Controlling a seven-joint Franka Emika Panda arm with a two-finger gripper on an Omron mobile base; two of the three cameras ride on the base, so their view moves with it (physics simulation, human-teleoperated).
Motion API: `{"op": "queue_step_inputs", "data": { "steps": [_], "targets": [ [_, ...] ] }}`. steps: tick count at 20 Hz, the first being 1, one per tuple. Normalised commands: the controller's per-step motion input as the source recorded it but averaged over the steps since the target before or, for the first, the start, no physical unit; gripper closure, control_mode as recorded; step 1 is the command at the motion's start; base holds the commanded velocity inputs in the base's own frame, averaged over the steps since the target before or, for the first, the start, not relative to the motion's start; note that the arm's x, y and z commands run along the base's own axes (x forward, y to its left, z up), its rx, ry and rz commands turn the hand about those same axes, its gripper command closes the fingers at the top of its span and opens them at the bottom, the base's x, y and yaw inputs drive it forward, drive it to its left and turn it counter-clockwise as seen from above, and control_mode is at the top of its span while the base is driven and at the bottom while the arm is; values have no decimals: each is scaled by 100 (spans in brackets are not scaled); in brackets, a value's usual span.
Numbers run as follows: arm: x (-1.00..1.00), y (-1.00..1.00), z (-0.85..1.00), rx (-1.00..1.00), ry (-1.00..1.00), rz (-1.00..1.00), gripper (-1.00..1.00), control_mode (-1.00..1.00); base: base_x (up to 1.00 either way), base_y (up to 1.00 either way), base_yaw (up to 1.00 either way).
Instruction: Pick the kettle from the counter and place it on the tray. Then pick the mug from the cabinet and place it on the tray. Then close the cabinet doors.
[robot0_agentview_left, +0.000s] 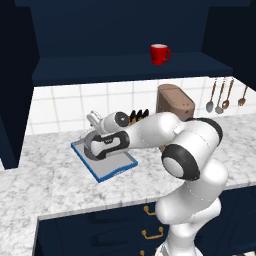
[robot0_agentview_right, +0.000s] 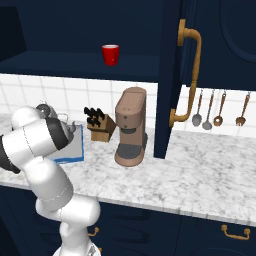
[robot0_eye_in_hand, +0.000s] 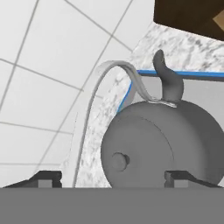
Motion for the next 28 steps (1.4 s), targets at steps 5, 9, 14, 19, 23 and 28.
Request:
{"op": "queue_step_inputs", "data": {
  "steps": [5, 9, 14, 19, 23, 28],
  "targets": [
    [6, 2, 23, 0, 0, -7, -100, -100, 0, 0, 0],
    [6, 0, 37, 0, 0, -3, -100, -100, 0, 0, 0],
    [-7, 1, 49, -3, -4, -3, -100, -100, 0, 0, 0],
    [-23, 0, 63, -11, 1, -8, -100, -100, 0, 0, 0],
    [-33, 0, 42, -20, 5, -10, -100, -100, 0, 0, 0],
    [-58, -5, -3, -8, -3, -7, -100, -100, 0, 0, 0]
  ]
}}
